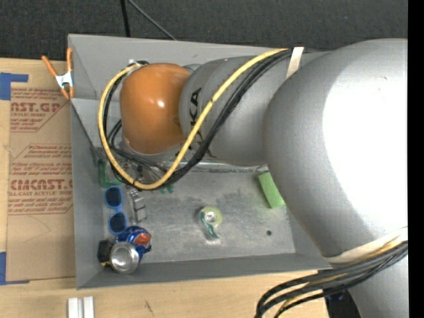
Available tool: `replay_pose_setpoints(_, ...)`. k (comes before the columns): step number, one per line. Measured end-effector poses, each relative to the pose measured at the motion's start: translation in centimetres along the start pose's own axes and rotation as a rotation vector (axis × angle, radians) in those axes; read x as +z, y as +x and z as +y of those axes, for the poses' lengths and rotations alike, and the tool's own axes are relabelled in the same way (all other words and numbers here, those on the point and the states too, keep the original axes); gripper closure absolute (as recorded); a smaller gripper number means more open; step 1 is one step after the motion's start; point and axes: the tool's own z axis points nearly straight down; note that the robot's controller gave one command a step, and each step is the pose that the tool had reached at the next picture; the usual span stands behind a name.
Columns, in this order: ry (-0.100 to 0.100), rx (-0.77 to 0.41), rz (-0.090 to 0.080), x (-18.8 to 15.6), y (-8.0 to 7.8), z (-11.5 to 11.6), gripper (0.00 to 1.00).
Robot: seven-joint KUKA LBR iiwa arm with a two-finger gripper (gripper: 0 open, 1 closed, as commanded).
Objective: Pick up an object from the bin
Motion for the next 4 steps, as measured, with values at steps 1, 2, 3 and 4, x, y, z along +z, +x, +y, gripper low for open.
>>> replay_pose_setpoints(1,0.0,0.002,0.0,0.1,0.0,-0.1,1.0)
replay_pose_setpoints(2,0.001,-0.643,0.0,-7.8,9.1,0.9,1.0)
replay_pose_setpoints(3,-0.001,-0.641,0.001,-7.7,9.1,0.9,0.0)
replay_pose_setpoints(4,0.0,-0.776,0.011,6.1,5.5,1.8,0.0)
